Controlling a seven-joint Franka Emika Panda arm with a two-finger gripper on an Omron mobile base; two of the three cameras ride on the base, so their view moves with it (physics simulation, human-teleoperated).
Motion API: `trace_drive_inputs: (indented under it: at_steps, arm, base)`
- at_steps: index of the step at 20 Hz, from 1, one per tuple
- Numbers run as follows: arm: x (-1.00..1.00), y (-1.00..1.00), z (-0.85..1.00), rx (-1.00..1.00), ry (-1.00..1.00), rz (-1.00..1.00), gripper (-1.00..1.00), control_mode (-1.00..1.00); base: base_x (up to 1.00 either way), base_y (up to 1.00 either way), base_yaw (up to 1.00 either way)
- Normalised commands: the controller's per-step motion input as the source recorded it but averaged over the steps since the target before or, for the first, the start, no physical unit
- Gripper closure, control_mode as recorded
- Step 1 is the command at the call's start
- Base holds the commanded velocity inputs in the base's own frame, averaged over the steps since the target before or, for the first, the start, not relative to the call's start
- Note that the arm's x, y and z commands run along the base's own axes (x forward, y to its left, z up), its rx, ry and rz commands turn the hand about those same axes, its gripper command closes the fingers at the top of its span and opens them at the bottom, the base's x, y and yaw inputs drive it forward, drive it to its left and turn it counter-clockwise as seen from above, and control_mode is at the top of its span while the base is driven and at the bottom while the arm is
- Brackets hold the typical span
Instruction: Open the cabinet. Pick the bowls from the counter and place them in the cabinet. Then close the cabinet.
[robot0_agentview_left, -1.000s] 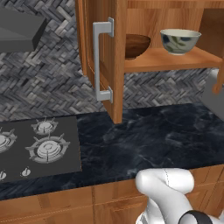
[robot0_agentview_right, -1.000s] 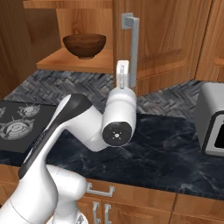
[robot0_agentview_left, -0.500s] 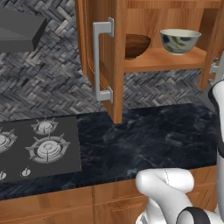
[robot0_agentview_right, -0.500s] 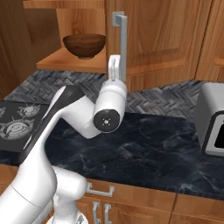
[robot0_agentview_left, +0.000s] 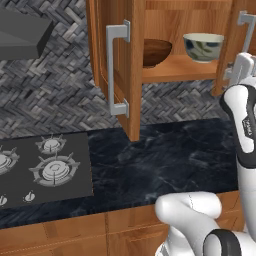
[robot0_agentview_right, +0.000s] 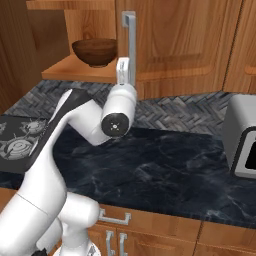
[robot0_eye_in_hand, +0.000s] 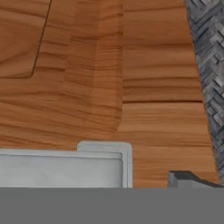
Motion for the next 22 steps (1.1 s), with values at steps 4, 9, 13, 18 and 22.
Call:
trace_drive_inputs:
  at_steps: [4,9,13,18,22]
  arm:
    - [0.49,0.00,0.00,0.00,0.00,0.07,-1.00,-1.00]
    - [0.53,0.00,0.03,0.00,0.00,0.06,-1.00,-1.00]
    - [0.48,0.00,0.07,0.00,0.00,0.03,-1.00,-1.00]
    - [0.42,0.00,0.08,0.00,0.00,0.02,-1.00,-1.00]
    - [0.38,0.00,0.14,0.00,0.00,0.00,-1.00,-1.00]
  base:
    - [0.00,0.00,0.00]
    - [0.00,0.00,0.00]
    - [0.00,0.00,0.00]
    - [0.00,0.00,0.00]
    - [0.00,0.00,0.00]
